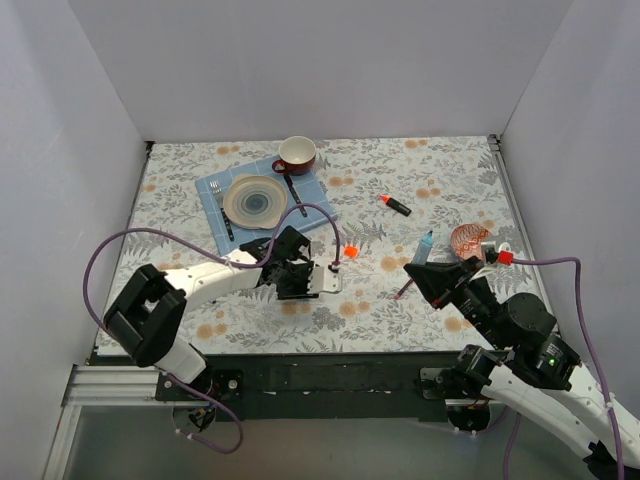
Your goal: Insert the pens into the pen caps
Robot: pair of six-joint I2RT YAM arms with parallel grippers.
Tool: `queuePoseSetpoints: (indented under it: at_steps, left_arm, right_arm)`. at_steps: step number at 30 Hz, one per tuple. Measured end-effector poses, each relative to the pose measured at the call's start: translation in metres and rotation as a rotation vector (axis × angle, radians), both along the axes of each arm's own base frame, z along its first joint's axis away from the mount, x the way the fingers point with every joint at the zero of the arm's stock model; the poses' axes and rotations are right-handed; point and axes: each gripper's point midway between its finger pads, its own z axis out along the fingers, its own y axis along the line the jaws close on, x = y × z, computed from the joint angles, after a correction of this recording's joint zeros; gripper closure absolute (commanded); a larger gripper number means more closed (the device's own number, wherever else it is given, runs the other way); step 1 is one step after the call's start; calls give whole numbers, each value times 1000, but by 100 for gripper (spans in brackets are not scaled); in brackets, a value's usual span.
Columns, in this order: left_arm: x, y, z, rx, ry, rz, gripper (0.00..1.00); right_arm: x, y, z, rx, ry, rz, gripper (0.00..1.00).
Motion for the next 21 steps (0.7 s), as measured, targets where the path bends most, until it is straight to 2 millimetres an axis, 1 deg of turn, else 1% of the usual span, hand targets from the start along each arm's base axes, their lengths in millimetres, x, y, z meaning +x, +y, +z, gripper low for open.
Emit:
queuePoseSetpoints:
  at_steps: [3,4,5,6,7,8,9,11,14,16,19,21]
  left_arm:
    - [2,0,16,-47,-58,9,58]
    - [4,-2,24,-72,-85,16,33]
    - [7,-4,35,-103,-115,24,29]
    - [10,-6,45,-129,-143,30,28]
    - [12,-8,55,-160,-166,44,24]
    - [14,-9,63,-182,-179,59,8]
    - [15,-11,72,-210,-193,77,2]
    - [18,-14,88,-257,-208,117,2]
    - [24,-19,110,-319,-193,236,2]
    - [34,-21,128,-360,-191,340,2]
    - [55,-22,153,-422,-205,544,2]
    - [67,-16,159,-441,-221,668,2]
  right_arm:
    - [-1,-1,-1,-3,3,0,99]
    - [-1,-1,-1,-2,2,0,99]
    - [-1,-1,-1,-2,2,0,99]
    - [-1,-1,-1,-2,2,0,99]
    - [-1,-1,-1,-2,2,0,99]
    - [-1,-1,-1,-2,2,0,99]
    - [-1,-1,-1,-2,2,0,99]
    - [-1,-1,-1,-1,2,0,99]
    - [-1,-1,-1,1,4,0,99]
    - [-1,-1,0,4,3,0,99]
    - [-2,-2,1,11,2,1,99]
    - [-2,-2,1,12,1,2,99]
